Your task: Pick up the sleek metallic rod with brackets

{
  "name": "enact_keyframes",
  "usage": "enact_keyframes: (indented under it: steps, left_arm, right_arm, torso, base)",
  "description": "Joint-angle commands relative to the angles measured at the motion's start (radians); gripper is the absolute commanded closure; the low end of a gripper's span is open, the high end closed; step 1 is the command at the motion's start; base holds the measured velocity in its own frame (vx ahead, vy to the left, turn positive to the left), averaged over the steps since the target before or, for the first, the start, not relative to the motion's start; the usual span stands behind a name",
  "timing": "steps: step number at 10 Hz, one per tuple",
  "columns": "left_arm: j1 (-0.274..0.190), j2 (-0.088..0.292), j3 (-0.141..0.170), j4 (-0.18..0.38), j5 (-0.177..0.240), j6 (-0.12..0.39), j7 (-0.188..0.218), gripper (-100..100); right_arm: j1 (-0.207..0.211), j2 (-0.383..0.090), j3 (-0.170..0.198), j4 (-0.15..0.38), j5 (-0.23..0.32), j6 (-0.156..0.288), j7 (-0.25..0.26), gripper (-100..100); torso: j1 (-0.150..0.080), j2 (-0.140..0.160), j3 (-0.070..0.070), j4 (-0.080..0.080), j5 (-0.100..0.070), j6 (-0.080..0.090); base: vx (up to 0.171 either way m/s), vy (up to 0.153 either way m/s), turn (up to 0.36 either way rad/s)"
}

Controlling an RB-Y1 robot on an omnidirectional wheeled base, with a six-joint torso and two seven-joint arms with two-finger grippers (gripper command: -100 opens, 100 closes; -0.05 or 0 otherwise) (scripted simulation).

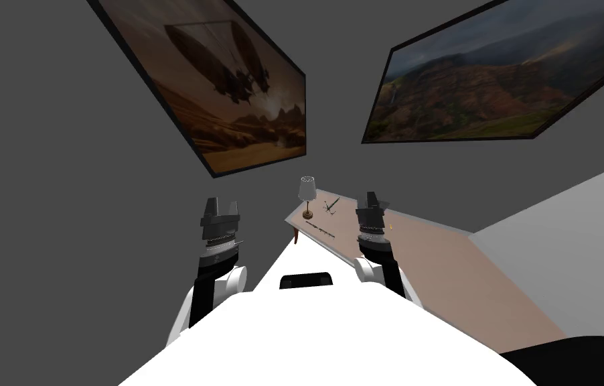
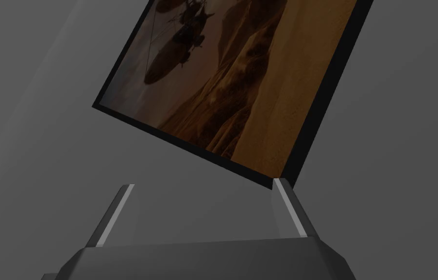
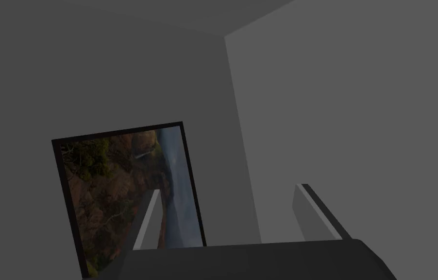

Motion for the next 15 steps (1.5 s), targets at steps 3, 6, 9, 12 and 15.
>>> enact_keyframes:
  steps: [3, 6, 9, 12, 15]
  left_arm:
    - [0.0, 0.0, 0.0, 0.0, 0.0, 0.0, 0.0, 0]
    - [0.0, 0.0, 0.0, 0.0, 0.0, 0.0, 0.0, 0]
    - [0.0, 0.0, 0.0, 0.0, 0.0, 0.0, 0.0, 0]
    - [0.0, 0.0, 0.0, 0.0, 0.0, 0.0, 0.0, 0]
    - [0.0, 0.0, 0.0, 0.0, 0.0, 0.0, 0.0, 0]
  right_arm:
    - [-0.012, -0.076, -0.008, 0.048, 0.027, 0.002, -0.008, -100]
    - [-0.022, -0.117, -0.017, 0.101, 0.055, 0.006, -0.014, -100]
    - [-0.031, -0.151, -0.027, 0.166, 0.09, 0.014, -0.019, -100]
    - [-0.039, -0.18, -0.037, 0.254, 0.131, 0.024, -0.022, -100]
    - [-0.045, -0.205, -0.045, 0.351, 0.176, 0.037, -0.022, -100]
  torso:
    - [0.002, 0.002, 0.001, 0.0, 0.0, 0.0]
    - [0.004, 0.006, 0.003, 0.001, 0.001, 0.0]
    - [0.003, 0.003, 0.002, 0.001, 0.001, 0.0]
    - [0.006, 0.006, 0.004, 0.001, 0.001, 0.0]
    - [0.007, 0.006, 0.003, 0.001, 0.002, 0.0]
  base:
    - [-0.043, 0.031, 0.045]
    - [-0.073, 0.065, 0.063]
    - [-0.046, 0.053, 0.07]
    - [-0.085, 0.091, 0.124]
    - [-0.072, 0.106, 0.138]
